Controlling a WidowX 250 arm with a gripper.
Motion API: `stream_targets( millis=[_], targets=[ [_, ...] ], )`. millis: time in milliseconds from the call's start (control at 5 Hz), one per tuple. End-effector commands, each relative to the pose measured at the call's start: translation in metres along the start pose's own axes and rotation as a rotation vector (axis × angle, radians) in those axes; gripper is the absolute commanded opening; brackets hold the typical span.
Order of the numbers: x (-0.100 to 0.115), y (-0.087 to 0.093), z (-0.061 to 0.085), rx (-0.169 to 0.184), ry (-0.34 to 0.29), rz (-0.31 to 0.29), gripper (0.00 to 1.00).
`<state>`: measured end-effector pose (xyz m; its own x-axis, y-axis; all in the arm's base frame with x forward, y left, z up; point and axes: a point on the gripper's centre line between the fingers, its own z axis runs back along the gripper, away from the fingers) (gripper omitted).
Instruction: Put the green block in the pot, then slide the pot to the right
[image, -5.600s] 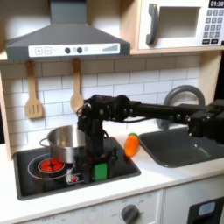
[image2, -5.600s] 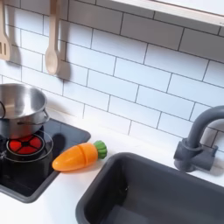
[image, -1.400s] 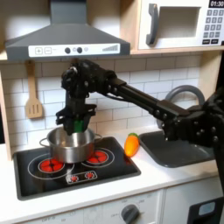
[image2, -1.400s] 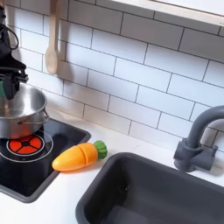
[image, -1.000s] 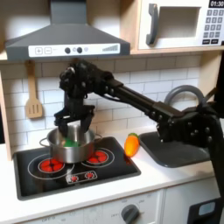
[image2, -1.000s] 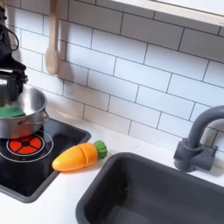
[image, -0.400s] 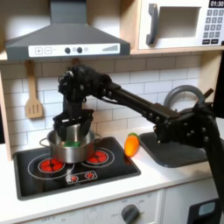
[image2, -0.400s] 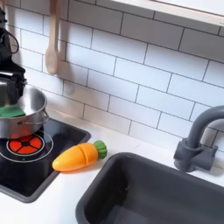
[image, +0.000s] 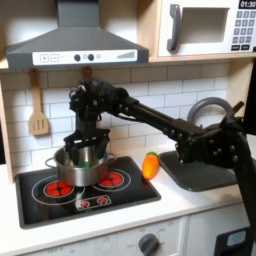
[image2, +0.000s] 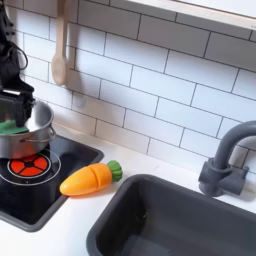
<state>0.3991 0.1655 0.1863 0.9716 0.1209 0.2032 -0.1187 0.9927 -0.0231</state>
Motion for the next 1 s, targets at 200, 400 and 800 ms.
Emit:
stream_targets(
  millis=[200,400,800],
  targets=[
    [-0.015,-0.012,-0.019,-0.026,0.063,-0.034,1.0],
    [-0.019,-0.024,-0.017,-0.03,0.066,-0.06,1.0],
    [-0.032,-0.043,-0.01,-0.04,0.066,-0.097,1.0]
  ],
)
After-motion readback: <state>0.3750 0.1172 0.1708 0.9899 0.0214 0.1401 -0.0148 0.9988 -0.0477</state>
